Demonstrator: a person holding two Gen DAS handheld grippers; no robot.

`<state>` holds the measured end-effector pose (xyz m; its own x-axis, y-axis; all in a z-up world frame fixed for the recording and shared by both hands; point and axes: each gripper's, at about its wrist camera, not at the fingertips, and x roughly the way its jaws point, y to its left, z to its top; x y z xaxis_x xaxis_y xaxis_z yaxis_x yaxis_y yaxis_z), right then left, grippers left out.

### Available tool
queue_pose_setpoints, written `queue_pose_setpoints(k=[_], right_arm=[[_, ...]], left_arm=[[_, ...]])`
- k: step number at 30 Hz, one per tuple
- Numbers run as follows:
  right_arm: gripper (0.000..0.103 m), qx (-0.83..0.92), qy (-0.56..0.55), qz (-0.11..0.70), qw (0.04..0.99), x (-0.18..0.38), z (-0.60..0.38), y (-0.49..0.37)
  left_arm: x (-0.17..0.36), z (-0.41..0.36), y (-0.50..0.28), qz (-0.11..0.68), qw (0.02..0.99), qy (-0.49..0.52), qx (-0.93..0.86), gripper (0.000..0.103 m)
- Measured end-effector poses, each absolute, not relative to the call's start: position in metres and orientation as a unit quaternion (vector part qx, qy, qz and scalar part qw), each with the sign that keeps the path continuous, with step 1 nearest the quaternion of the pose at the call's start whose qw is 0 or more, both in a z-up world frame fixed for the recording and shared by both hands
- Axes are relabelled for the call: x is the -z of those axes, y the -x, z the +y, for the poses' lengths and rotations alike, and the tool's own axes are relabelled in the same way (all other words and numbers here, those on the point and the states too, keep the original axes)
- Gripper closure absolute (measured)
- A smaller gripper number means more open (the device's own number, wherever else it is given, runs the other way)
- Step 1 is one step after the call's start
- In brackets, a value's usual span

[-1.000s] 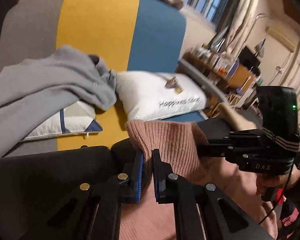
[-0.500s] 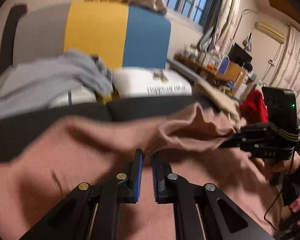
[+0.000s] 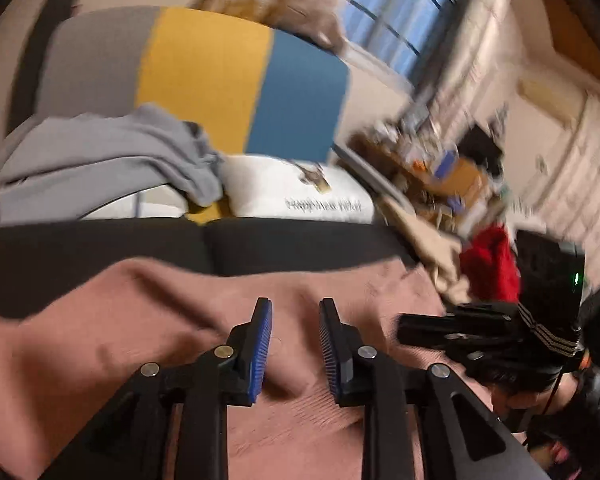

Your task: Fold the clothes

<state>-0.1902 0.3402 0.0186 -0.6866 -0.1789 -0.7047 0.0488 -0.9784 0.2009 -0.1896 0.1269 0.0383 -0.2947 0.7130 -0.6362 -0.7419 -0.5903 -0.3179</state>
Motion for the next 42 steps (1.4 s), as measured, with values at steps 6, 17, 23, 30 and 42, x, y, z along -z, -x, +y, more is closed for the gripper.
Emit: queue_pose_setpoints(k=[6, 17, 23, 30, 42], right_arm=[[0.090, 0.900, -0.434, -0.007, 0.026, 0.019, 0.339, 0.201], [0.047, 0.913, -0.406, -0.018, -0.018, 0.043, 0.391, 0.173], [0.023, 0.909, -0.414, -0.019, -0.048, 0.044, 0.405, 0.172], [0.013, 0.910, -0.405, -0.020, -0.088, 0.024, 0.395, 0.165], [0.010, 0.913, -0.407, 0.024, 0.020, 0.039, 0.301, 0.153]], left_arm=[[0.019, 0.138, 0.177, 0.093, 0.459, 0.410, -0.783, 0.079], [0.033, 0.142, 0.183, 0.021, 0.427, 0.438, -0.791, 0.084], [0.027, 0.116, 0.186, -0.013, 0.387, 0.444, -0.808, 0.084], [0.011, 0.059, 0.200, -0.065, 0.295, 0.456, -0.837, 0.069], [-0.012, -0.141, 0.315, -0.150, -0.169, 0.468, -0.854, 0.048]])
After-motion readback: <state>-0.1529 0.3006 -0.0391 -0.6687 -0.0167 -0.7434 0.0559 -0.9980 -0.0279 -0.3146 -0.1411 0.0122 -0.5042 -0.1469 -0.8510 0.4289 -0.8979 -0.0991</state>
